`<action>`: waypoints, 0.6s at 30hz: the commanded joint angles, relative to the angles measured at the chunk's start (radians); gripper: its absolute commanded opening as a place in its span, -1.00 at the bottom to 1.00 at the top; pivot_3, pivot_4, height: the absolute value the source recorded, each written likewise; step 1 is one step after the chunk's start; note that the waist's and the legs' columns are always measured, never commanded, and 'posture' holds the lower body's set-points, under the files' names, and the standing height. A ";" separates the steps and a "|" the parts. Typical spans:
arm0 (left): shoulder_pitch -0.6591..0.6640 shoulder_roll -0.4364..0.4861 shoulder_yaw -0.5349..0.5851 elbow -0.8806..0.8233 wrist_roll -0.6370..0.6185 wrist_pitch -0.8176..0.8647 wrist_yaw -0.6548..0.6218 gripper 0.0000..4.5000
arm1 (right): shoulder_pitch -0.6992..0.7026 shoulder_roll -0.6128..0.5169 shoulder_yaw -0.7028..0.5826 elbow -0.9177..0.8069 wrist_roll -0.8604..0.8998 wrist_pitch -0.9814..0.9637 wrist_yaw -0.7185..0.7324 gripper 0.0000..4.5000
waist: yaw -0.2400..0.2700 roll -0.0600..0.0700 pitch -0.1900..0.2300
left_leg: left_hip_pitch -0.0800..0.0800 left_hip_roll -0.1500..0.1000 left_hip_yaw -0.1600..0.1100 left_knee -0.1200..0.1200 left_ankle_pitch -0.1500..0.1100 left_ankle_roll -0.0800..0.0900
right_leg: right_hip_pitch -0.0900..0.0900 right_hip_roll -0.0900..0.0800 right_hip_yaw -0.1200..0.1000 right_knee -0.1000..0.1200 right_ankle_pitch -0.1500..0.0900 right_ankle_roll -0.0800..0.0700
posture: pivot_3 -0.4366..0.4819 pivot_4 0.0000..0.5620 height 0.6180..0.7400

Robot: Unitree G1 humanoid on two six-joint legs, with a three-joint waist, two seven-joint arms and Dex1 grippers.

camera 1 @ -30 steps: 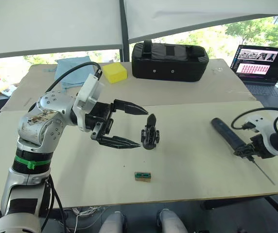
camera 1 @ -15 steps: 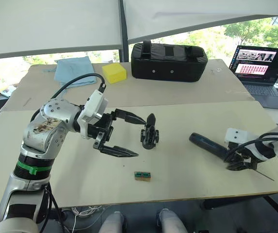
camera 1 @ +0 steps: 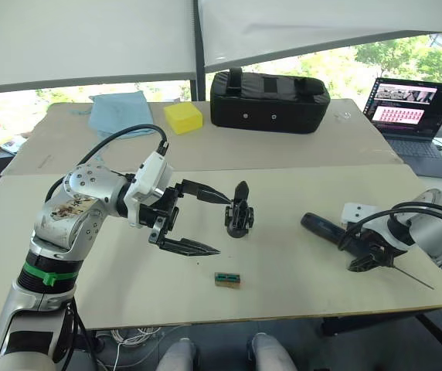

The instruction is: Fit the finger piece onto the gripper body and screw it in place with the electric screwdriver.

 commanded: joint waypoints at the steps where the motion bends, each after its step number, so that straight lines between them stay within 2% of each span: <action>1: -0.010 0.006 0.019 -0.024 -0.015 -0.004 0.007 1.00 | 0.003 0.003 -0.018 -0.010 0.003 0.027 0.014 0.97 | 0.004 0.001 0.001 | 0.002 -0.008 -0.015 -0.002 0.003 -0.003 | 0.004 -0.001 -0.002 0.001 -0.004 0.001 | -0.05 -0.47 1.00; 4: -0.018 0.001 0.017 -0.020 -0.013 -0.008 0.012 1.00 | -0.001 -0.003 -0.023 0.034 -0.005 0.022 0.015 0.97 | 0.023 0.001 0.001 | 0.003 -0.003 -0.014 -0.007 0.009 -0.013 | 0.001 0.001 0.001 0.003 -0.005 -0.002 | -0.05 -0.47 1.00; 18: -0.027 -0.009 0.004 -0.029 -0.008 -0.011 0.019 1.00 | -0.025 0.025 -0.034 0.154 -0.034 -0.025 0.020 0.97 | 0.039 0.000 0.001 | 0.004 -0.002 -0.001 -0.009 0.009 -0.013 | -0.005 0.001 0.014 0.005 -0.003 -0.003 | -0.05 -0.47 1.00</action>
